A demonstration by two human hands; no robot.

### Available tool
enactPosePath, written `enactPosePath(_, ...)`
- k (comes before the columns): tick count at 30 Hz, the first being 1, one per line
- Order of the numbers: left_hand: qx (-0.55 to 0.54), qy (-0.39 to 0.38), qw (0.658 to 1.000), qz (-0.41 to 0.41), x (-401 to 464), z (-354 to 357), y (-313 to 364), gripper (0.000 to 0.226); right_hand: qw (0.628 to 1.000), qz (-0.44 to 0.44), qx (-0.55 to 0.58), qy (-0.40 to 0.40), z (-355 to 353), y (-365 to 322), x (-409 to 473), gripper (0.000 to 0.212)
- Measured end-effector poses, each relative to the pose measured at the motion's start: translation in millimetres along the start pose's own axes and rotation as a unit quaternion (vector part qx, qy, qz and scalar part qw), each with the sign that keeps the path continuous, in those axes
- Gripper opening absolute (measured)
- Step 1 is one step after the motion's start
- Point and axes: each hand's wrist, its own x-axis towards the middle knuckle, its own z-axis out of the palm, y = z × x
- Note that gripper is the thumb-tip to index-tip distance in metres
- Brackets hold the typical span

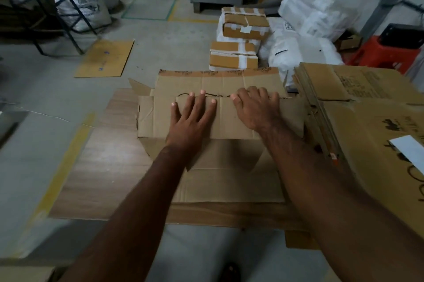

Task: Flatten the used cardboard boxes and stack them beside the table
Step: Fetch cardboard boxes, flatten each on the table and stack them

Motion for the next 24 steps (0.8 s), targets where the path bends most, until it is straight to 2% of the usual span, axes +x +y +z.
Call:
enactPosePath(7, -0.037, -0.061, 0.997, -0.002, 15, 6, -9, 0.122, 1.000, 0.003, 0.008, -0.026, 23, 0, 11, 0.057)
enactPosePath(12, -0.036, -0.039, 0.999, -0.010, 12, 7, -14, 0.122, 0.997, -0.018, 0.064, 0.033, 19, 0, -39, 0.080)
enactPosePath(16, -0.041, -0.050, 0.998, 0.008, 9, 4, -25, 0.124, 0.995, 0.064, 0.058, 0.053, 46, 15, -97, 0.101)
enactPosePath(20, -0.051, -0.054, 0.997, 0.022, 9, 5, -35, 0.124, 0.993, 0.093, 0.045, 0.057, 48, 32, -117, 0.112)
enactPosePath(22, -0.048, -0.048, 0.997, 0.023, 10, 5, -34, 0.126, 0.985, 0.138, 0.080, 0.059, 43, 33, -127, 0.120)
enactPosePath(24, -0.043, -0.047, 0.998, 0.021, 10, 3, -34, 0.127, 0.973, 0.180, 0.129, 0.070, 44, 36, -145, 0.120)
